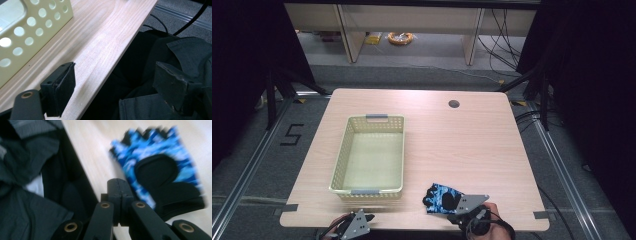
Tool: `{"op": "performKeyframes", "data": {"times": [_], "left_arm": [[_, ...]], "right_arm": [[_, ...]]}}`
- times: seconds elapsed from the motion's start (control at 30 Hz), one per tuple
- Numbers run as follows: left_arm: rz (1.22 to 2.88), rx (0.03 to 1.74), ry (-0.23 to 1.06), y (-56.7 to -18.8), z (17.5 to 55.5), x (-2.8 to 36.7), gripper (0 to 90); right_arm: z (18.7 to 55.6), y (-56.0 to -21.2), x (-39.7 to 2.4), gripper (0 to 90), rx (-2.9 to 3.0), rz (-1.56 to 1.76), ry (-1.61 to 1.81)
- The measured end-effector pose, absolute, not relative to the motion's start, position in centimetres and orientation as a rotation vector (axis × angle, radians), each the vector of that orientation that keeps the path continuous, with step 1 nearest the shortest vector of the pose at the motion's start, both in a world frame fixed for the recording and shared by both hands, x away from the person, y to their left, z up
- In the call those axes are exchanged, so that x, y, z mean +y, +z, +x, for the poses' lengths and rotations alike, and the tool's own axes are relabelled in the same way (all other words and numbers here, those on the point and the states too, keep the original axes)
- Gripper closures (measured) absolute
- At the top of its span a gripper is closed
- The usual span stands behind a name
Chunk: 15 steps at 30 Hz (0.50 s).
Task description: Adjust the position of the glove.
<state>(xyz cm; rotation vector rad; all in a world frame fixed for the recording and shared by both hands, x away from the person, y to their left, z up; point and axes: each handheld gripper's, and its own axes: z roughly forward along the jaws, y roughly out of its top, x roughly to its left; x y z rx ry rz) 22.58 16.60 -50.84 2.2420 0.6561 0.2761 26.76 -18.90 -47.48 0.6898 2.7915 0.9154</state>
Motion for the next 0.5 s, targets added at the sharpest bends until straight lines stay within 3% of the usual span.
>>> {"op": "performKeyframes", "data": {"times": [0.5], "left_arm": [[2.257, 0.644, 0.288, -50.9, 22.7, 16.6, 18.0]], "right_arm": [[28.7, -49.2, -20.4, 90.0, 2.747, 0.859, 0.738]]}}
